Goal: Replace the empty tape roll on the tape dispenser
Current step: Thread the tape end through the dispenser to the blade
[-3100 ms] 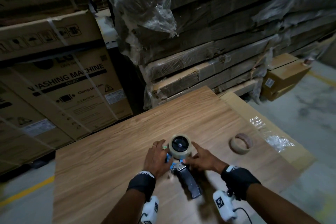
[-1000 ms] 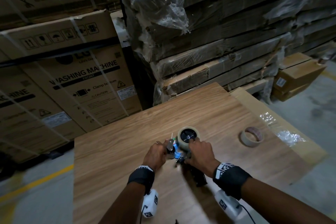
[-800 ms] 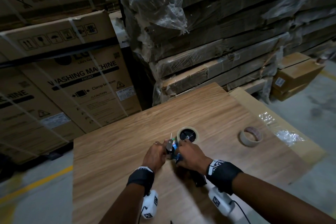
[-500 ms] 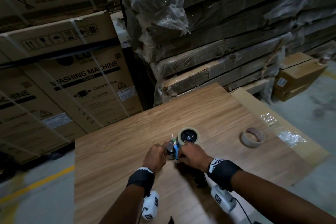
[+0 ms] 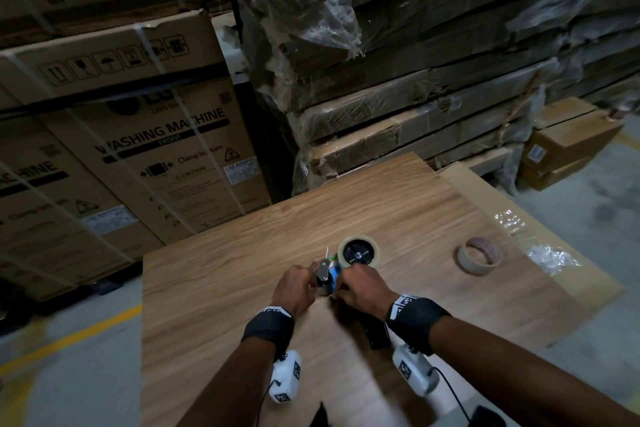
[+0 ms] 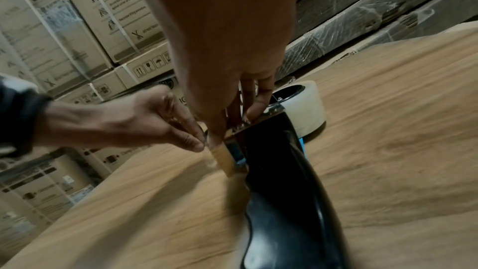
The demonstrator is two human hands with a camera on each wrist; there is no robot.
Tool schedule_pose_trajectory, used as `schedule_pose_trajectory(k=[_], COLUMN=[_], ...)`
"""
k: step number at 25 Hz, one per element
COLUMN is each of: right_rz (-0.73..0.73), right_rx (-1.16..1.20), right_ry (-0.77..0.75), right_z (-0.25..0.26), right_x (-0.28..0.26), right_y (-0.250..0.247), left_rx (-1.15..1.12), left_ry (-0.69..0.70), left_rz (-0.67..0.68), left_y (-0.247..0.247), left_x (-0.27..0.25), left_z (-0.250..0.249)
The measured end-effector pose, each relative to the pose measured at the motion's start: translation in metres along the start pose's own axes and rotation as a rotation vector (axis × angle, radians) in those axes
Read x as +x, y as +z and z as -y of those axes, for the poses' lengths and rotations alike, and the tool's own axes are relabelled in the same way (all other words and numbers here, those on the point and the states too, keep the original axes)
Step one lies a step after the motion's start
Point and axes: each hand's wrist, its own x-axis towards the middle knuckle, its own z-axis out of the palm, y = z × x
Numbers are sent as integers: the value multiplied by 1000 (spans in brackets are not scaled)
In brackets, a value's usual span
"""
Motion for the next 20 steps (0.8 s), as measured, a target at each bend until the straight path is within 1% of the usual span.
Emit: schedule_pose_trajectory(k=[5,7,9,12,14,16,17,18,20], right_rz=[-65,-67,-59,-124,-169,-204,-203,-169,-12], right_rx=[24,44,89,168,155,199,266,348,465], right_ry=[144,170,106,-53,-38,54,132,231,418], right_z=[7,8,2,-20,-37,-49,-54,-59,-60], right_x=[3,4,3,-8,-20,-33,-38,-40,-42], right_y=[6,10,12,18,25,33,37,41,41], left_rx=[-15,-18,-42,-54,-79,-197,-255,-323,-489], left_ry=[13,19,35,17,5,-21,-45,-71,-154], left_rz=[3,5,4,37,38,21,2,-23,-47], left_y=[-3,-2,-2,-1,2,4,8,11,19], left_x=[1,1,0,0,-1,-5,-7,-9,-15], left_z=[-4,-2,-2,0,2,2,3,5,6])
